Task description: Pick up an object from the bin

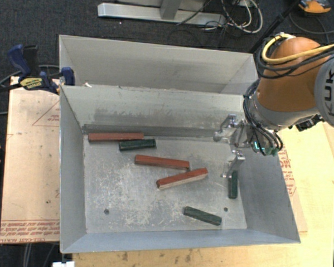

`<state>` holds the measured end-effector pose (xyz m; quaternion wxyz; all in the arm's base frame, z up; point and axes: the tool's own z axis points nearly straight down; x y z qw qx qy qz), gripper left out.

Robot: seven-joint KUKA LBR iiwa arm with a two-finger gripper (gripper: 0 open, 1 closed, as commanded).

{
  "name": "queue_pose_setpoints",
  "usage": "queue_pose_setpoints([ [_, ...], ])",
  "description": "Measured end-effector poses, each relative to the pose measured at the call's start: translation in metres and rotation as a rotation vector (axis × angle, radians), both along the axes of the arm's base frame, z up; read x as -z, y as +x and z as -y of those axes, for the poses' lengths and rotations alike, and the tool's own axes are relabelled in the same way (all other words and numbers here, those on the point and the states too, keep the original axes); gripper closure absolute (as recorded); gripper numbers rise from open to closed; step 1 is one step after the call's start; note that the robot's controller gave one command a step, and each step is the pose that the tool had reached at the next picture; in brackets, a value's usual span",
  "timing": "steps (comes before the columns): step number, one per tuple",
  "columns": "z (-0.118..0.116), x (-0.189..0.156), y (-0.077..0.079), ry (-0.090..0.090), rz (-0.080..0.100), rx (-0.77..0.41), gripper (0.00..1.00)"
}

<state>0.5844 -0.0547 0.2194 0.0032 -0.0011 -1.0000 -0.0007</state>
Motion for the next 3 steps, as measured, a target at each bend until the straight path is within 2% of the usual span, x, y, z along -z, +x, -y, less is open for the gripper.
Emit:
queue_pose_setpoints([
  [1, 0.0, -0.005, 0.001, -0.001, 0.008, -0.001, 0.0],
  [2, -0.015, 0.045, 0.01, -0.002, 0.016, -0.027, 0.0],
  [3, -0.019, 0.061, 0.009, -0.001, 0.013, -0.033, 0.0],
])
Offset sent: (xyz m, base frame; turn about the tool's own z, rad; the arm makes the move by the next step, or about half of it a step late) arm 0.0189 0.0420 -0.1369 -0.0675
